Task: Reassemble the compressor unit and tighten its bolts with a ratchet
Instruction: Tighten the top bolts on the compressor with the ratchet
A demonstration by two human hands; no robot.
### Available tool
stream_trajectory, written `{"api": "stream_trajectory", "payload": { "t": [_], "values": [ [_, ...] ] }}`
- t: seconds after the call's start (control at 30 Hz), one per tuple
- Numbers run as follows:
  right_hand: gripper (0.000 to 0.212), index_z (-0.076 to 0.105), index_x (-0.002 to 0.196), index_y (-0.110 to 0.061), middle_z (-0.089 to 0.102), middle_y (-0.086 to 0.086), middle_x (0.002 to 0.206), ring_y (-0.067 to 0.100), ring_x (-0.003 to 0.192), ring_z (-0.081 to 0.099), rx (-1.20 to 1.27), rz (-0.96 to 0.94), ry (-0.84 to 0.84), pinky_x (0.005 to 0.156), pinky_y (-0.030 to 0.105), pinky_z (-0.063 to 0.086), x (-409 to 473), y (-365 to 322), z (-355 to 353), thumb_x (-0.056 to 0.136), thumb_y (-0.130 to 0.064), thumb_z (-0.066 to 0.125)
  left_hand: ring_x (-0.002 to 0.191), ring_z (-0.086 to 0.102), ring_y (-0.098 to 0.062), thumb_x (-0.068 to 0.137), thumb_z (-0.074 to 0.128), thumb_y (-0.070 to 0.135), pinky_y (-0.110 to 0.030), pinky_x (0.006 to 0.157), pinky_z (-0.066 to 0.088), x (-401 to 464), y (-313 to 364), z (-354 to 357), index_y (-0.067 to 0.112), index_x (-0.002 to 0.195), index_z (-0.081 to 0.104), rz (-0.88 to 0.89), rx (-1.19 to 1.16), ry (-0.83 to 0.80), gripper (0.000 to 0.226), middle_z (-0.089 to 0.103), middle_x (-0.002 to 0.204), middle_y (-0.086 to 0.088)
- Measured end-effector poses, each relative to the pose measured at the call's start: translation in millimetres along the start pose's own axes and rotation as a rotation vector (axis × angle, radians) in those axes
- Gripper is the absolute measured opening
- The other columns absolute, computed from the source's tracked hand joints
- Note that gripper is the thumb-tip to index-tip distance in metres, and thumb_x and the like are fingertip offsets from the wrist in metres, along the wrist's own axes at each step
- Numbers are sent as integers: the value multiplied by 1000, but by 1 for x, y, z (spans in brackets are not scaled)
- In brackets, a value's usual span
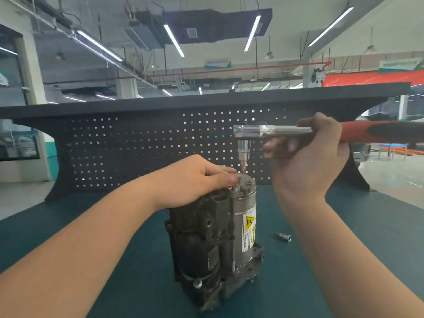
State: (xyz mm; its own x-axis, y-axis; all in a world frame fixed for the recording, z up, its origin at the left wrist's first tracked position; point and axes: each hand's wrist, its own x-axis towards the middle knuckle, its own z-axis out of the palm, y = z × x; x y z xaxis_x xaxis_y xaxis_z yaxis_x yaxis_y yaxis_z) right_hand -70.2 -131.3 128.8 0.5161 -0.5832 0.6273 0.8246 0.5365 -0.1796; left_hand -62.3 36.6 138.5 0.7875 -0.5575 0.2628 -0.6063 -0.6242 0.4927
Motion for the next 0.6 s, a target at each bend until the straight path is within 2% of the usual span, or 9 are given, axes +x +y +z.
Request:
{"api": "stream_trajectory", "payload": {
  "t": [0.07,0.17,0.23,0.3,0.37,0.43,0.47,0.53,0.6],
  "values": [
    [25,53,61,-13,31,1,37,24,31,52,-43,8,-14,42,23,42,-3,4,1,85,-15,44,89,60,13,74,35,79,-19,96,42,-1,2,0,52,111,67,-57,14,-34,57,67,96,23],
    [19,48,69,-8,31,1,38,25,33,53,-67,44,-2,41,23,42,-6,9,-1,85,-16,43,108,56,8,89,33,75,-27,108,33,-2,1,2,47,107,72,-121,-72,16,51,65,116,26],
    [22,48,69,-7,30,1,38,24,32,52,-50,66,34,41,23,41,-6,10,-1,89,-14,42,111,52,4,81,33,69,-30,110,30,-3,0,5,42,104,74,-155,-94,97,54,62,119,21],
    [28,50,67,-8,29,1,39,23,32,51,-15,92,68,41,22,41,-5,10,-1,93,-11,39,112,49,5,84,30,63,-28,109,28,-4,-1,6,45,100,75,-157,-74,128,51,59,119,20],
    [40,56,57,-13,28,2,39,22,31,49,13,119,75,41,21,40,-5,9,0,93,-11,39,113,50,7,90,29,57,-23,106,30,-4,1,7,46,94,76,-143,-79,106,49,61,119,28],
    [53,57,44,-21,28,1,38,21,29,46,17,154,80,41,20,38,-6,9,1,92,-11,38,96,55,8,97,31,50,-12,92,34,-2,2,7,36,82,73,-158,-74,129,47,63,97,29],
    [54,56,42,-22,27,1,37,21,29,45,12,172,85,40,20,37,-7,10,2,92,-11,38,82,55,3,99,32,47,-11,82,36,0,2,7,33,75,65,-169,-57,153,43,61,83,19],
    [50,54,46,-20,26,1,37,20,29,43,6,191,98,40,20,36,-10,12,2,91,-10,38,74,46,-12,99,33,47,-24,73,38,3,2,7,20,76,56,-186,-42,180,41,50,78,-1],
    [38,50,55,-14,28,2,37,20,29,43,-6,187,107,40,21,35,-11,13,1,91,-9,38,81,39,-13,91,31,56,-39,75,39,5,0,6,21,81,55,-192,-50,162,44,42,86,0]
  ]
}}
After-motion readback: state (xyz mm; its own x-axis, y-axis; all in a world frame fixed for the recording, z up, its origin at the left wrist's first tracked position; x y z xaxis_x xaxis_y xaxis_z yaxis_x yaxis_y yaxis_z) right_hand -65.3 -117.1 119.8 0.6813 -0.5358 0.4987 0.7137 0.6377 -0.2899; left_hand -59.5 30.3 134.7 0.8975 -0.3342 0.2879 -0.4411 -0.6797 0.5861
